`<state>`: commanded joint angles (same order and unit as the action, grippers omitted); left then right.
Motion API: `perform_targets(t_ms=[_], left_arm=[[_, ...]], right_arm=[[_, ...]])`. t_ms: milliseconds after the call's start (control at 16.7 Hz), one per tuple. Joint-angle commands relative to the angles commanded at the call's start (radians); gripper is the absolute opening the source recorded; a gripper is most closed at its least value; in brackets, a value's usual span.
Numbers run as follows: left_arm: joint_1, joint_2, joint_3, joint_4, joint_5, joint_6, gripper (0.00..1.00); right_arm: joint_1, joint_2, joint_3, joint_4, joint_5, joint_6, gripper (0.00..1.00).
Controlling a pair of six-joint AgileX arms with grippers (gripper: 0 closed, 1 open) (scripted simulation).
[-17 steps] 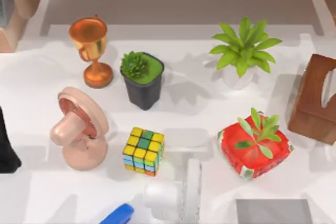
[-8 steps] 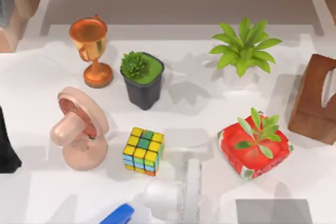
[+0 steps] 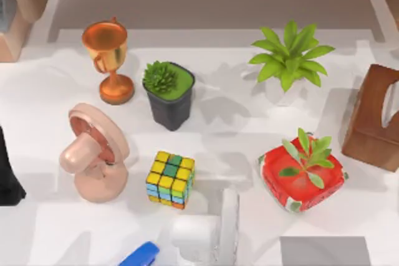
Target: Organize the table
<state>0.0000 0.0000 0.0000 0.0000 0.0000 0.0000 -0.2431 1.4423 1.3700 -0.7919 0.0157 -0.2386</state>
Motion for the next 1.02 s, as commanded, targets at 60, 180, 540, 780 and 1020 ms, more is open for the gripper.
perform_targets(t_ms=[60,180,540,780,1020], left_arm=[[0.000,0.000,0.000,0.000,0.000,0.000,1.00],[0.000,0.000,0.000,0.000,0.000,0.000,1.00],[0.000,0.000,0.000,0.000,0.000,0.000,1.00],[0.000,0.000,0.000,0.000,0.000,0.000,1.00],[0.000,0.000,0.000,0.000,0.000,0.000,1.00]], right_arm=[[-0.019,0.116,0.107,-0.062,0.004,-0.022,1.00],[-0.054,0.342,0.316,-0.180,0.009,-0.064,1.00],[-0.123,0.897,0.850,-0.457,-0.006,-0.154,1.00],[-0.133,1.109,1.070,-0.560,-0.035,-0.179,1.00],[-0.132,1.170,1.141,-0.587,-0.049,-0.183,1.00]])
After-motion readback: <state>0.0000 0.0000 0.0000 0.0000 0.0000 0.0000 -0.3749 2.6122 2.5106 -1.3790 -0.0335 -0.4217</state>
